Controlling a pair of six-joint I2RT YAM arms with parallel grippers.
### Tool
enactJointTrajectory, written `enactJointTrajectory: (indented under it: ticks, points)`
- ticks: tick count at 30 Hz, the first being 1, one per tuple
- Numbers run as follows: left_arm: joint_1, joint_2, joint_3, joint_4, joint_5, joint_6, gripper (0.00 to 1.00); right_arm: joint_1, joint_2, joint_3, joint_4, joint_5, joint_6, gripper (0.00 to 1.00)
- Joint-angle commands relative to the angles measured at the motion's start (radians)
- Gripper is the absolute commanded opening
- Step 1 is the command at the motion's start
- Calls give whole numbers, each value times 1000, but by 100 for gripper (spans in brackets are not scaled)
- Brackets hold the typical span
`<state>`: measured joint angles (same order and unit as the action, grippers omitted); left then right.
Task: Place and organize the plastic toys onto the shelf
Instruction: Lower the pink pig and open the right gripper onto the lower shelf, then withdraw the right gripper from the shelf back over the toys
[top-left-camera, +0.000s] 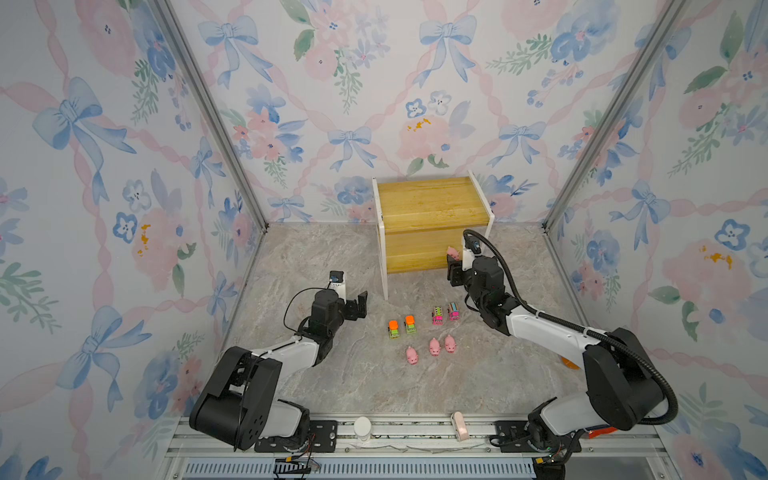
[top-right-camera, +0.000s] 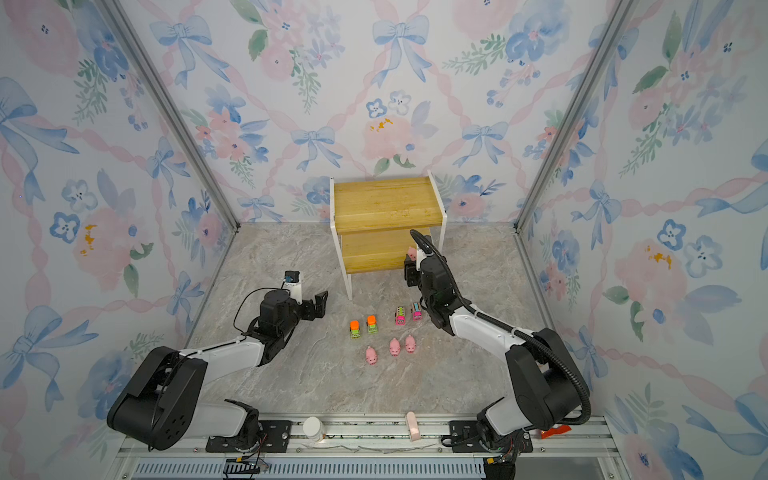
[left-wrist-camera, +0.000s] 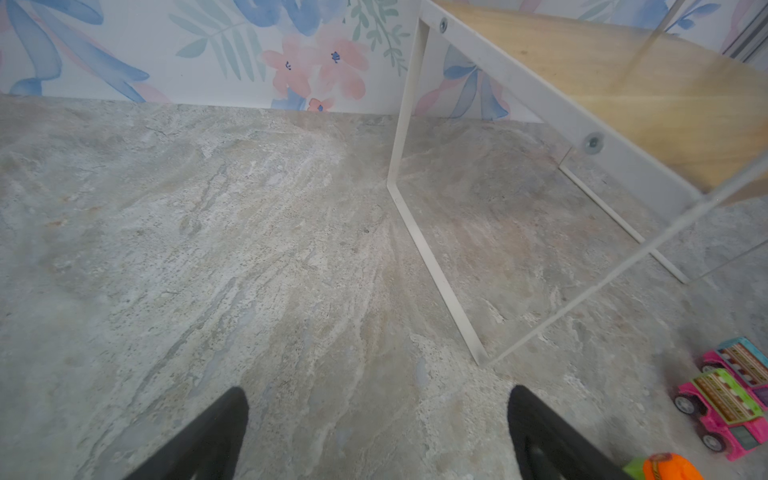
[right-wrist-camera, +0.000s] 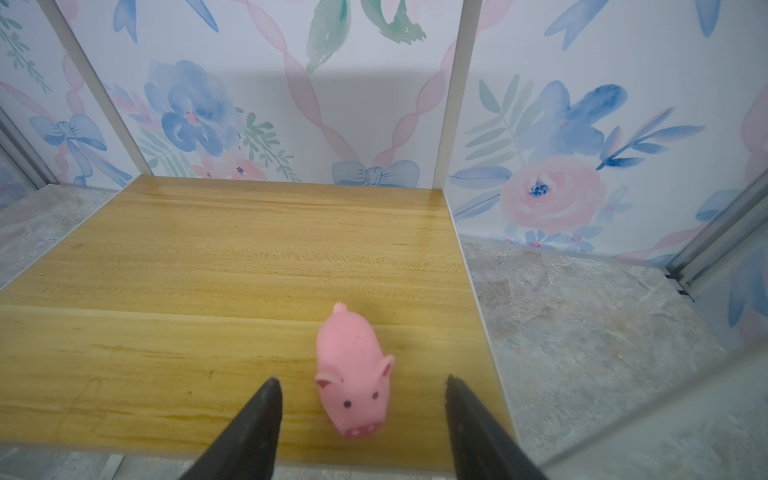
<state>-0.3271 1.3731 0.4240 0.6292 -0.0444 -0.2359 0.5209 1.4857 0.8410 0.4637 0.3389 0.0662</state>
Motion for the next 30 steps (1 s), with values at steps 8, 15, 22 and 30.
enactJointTrajectory:
  ticks: [8,15,22,30]
  points:
    - [-3,-21,-14,0,5,17,98,25,-103,-52,-79,37,-15,66]
    - [-3,-22,-15,0,3,17,98,40,-235,-105,-202,36,-8,67]
    - [-3,-19,-13,0,5,16,98,64,-436,-192,-410,-39,93,67]
    - [-3,-14,-14,0,18,7,98,220,-518,-298,-569,-31,300,67]
